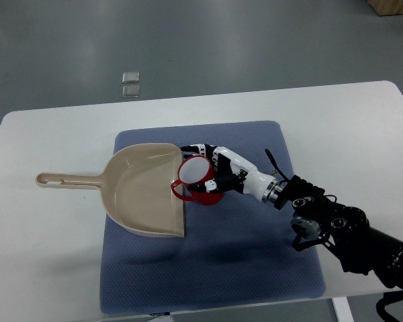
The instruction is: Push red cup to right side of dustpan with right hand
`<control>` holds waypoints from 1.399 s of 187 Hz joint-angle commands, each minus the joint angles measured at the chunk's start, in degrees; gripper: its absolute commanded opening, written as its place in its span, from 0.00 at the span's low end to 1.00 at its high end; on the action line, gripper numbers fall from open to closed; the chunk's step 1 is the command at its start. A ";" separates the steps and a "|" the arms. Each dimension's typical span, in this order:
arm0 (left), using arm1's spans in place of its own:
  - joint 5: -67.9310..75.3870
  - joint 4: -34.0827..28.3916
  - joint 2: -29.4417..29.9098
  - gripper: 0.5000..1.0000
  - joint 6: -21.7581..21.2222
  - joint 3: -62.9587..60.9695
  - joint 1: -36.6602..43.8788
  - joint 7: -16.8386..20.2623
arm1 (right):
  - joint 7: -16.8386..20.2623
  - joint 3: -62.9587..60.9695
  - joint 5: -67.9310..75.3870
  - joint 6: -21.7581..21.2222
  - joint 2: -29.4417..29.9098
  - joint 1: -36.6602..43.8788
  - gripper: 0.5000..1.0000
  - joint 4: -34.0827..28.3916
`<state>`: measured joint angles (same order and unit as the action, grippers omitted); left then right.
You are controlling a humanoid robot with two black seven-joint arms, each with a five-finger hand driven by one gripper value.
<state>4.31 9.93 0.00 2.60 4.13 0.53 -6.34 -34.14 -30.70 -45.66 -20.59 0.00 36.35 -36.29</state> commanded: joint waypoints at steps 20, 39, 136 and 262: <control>0.00 0.00 0.00 1.00 0.03 0.00 -0.01 0.01 | -0.86 -0.06 0.40 -0.33 0.00 0.12 0.87 -1.06; 0.00 0.00 0.00 1.00 0.03 0.00 -0.01 -0.08 | -0.86 -0.15 0.57 -0.41 0.00 0.12 0.87 -1.59; 0.00 0.18 0.00 1.00 0.03 0.00 -0.01 -0.08 | -0.86 -1.11 1.01 -0.41 -3.34 1.35 0.87 -2.03; 0.00 0.71 0.00 1.00 0.03 -0.09 -0.01 -0.08 | -0.14 -9.37 35.64 -1.47 -6.16 4.78 0.87 2.89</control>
<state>4.31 10.61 0.00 2.64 4.05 0.52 -6.40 -34.30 -40.02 -13.50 -22.03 -6.58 41.40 -33.74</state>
